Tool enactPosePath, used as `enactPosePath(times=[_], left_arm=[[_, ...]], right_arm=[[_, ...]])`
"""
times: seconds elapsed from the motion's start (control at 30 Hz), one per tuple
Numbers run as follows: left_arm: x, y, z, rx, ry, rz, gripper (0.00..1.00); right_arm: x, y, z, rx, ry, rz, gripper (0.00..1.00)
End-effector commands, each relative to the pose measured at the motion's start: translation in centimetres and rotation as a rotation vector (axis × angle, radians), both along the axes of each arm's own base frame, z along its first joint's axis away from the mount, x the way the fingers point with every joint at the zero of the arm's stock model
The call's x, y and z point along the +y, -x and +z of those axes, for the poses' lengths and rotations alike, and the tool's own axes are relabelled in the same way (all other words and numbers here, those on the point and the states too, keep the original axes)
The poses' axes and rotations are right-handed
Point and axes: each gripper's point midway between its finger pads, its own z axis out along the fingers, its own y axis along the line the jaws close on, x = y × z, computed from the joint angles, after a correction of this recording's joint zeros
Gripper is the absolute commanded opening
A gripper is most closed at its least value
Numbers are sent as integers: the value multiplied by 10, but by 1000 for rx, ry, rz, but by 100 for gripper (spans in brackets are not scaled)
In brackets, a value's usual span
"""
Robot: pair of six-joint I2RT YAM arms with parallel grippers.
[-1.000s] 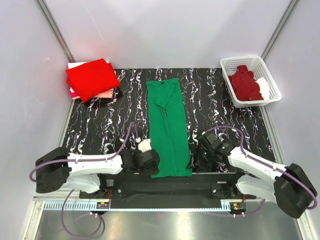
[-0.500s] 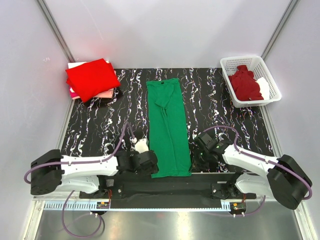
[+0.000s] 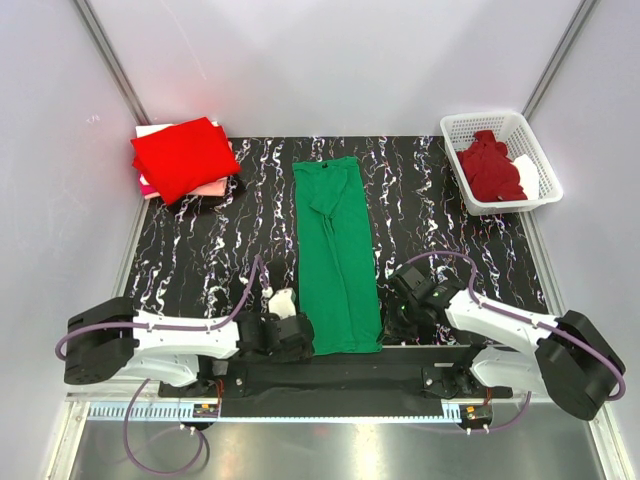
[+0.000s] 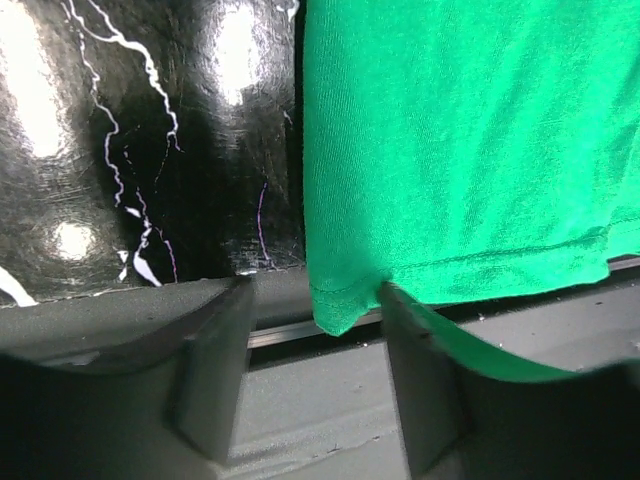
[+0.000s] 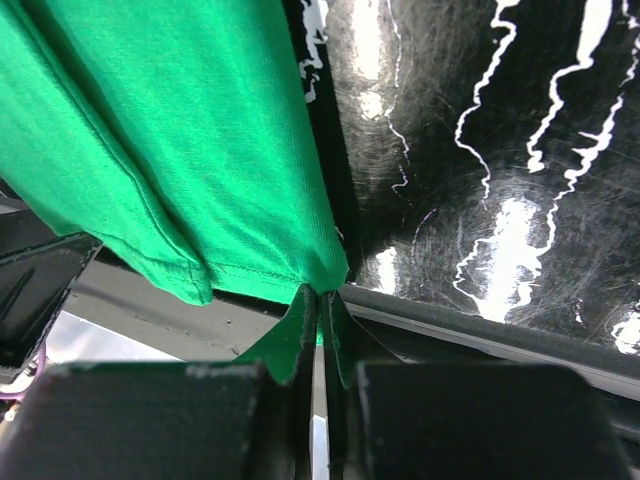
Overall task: Fold and stack the t-shirts
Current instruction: Fold the tshirt
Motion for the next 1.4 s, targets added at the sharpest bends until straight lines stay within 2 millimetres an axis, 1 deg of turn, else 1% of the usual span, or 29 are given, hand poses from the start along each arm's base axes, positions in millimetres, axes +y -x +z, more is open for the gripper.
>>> enactPosePath(times=[0.0,0.03,0.07,0.17,0.2,0.23,0.27,0.3,0.4,0.57,0.6,0.7,0.9,1.0,1.03,1.07,1.13,1.17,1.27,1.3,1.33,1.37], left_arm=[[-16,-10,10,-43,53,23,51],[-17,-10,10,-45,52,20,47],[-16,-10,10,-47,49,23,39],[-13,-15,12,-68,33,47,28],[-14,-20,16,-90,34,58,19],[-14,-22,17,-99,33,64,12],[-13,-23,18,-105,30,65,8],[-14,-25,21,-116,33,72,0],[-12,-24,23,-111,33,85,0],[-9,-17,28,-107,49,113,0],[-9,-16,33,-104,64,133,0],[-5,-16,39,-110,68,149,0],[-17,-13,52,-115,95,131,0],[-24,-13,67,-125,91,119,0],[-23,-11,69,-127,75,112,0],[-29,-12,79,-133,91,110,0],[-32,-13,87,-140,92,100,0],[-36,-14,96,-147,107,96,0],[-34,-19,109,-178,83,94,0],[-32,-21,112,-188,73,94,0],[-30,-24,115,-200,63,100,1],[-26,-27,120,-215,50,109,2]], right_arm=[[7,-12,8,-68,-23,-15,0],[7,-12,8,-69,-23,-14,0],[7,-12,8,-69,-23,-14,0],[7,-13,9,-72,-26,-16,0],[6,-12,8,-72,-24,-18,0],[6,-13,9,-78,-30,-19,0],[6,-13,10,-79,-33,-22,0],[5,-12,9,-81,-33,-23,0],[4,-11,12,-93,-44,-32,0],[2,-11,16,-105,-51,-51,0],[1,-11,16,-108,-49,-57,0],[1,-12,18,-117,-59,-69,0],[-2,-7,24,-108,-61,-68,0],[-2,-6,35,-126,-89,-72,0],[-3,-5,37,-128,-90,-72,0],[-3,-6,42,-134,-89,-67,0],[-4,-7,48,-148,-86,-64,0],[-3,-9,53,-161,-85,-54,0],[-4,-14,59,-183,-64,-39,0],[-2,-22,67,-213,-60,-47,0],[-2,-25,67,-212,-39,-43,0],[0,-32,77,-242,-36,-23,0]])
